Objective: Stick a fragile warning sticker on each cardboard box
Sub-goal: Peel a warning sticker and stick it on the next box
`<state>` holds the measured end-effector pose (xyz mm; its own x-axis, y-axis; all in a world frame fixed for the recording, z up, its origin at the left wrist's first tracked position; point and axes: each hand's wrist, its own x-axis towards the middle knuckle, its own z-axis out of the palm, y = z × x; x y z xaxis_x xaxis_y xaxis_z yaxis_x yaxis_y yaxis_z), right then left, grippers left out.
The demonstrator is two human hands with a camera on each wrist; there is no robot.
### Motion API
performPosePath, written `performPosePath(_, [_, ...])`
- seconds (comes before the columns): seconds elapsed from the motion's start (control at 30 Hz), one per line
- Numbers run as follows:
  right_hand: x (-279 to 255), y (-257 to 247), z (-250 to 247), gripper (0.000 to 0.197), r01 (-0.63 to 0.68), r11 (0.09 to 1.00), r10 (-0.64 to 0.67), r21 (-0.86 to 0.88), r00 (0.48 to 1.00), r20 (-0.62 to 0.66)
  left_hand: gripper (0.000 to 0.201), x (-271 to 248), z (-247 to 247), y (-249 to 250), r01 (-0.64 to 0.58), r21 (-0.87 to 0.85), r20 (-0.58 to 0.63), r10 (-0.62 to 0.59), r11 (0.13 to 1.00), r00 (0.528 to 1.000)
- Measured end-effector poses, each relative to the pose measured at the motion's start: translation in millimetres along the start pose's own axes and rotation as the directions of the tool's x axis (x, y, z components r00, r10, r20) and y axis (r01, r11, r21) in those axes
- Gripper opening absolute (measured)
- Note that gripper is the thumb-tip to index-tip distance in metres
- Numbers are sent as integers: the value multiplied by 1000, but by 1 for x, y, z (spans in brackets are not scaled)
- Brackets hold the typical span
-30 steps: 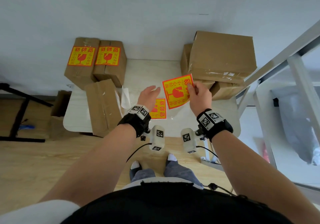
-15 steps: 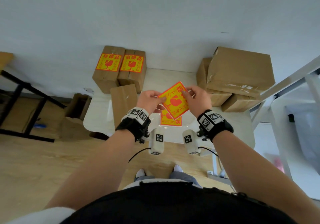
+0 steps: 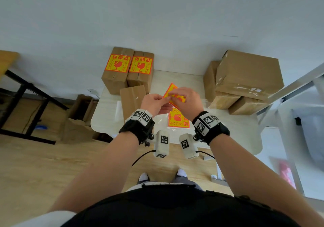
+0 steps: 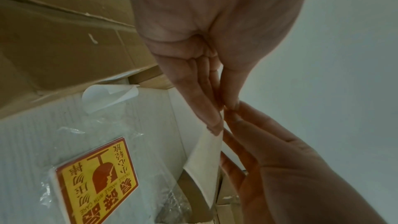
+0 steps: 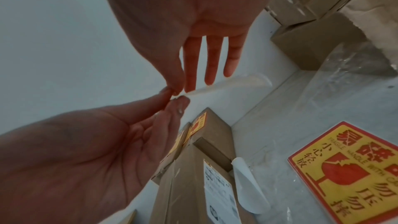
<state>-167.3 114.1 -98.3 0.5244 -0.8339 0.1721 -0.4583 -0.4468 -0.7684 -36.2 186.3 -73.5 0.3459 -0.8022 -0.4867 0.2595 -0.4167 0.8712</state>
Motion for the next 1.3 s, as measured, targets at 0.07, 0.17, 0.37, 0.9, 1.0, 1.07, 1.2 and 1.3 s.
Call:
performPosePath(0.07, [-1, -1, 2, 18, -52, 997, 51, 56, 999, 17, 16, -1, 0, 1, -19, -14, 18, 19, 1000, 1000])
performPosePath(0.17, [-1, -5, 1, 19, -90, 989, 88, 120, 996, 23, 15, -4, 0, 4, -39, -2, 55, 39, 999, 998])
performPosePath(0.37, [1, -5, -4, 24, -100, 986, 93, 133, 994, 54, 25, -10, 2, 7, -44, 19, 137, 41, 999, 990])
performPosePath(0.9, [8, -2, -16, 16, -92, 974, 95, 207, 995, -5, 15, 4, 14, 16, -110, 29, 60, 108, 993, 992])
performPosePath(1.0, [10, -3, -22, 10, -95, 980, 100, 172, 995, -23, 20, 5, 18, 19, -130, 94, 100, 120, 987, 988])
performPosePath(1.07, [11, -3, -25, 9, -94, 985, 101, 142, 994, -45, 21, 6, 19, 22, -139, 128, 114, 125, 982, 986])
performPosePath(1.2, [12, -3, -26, 10, -98, 987, 107, 127, 992, -70, 21, 6, 22, 24, -141, 142, 100, 128, 980, 987])
performPosePath(1.3, [11, -4, -29, 10, -99, 987, 109, 125, 991, -76, 19, 7, 24, 24, -146, 156, 92, 133, 977, 987])
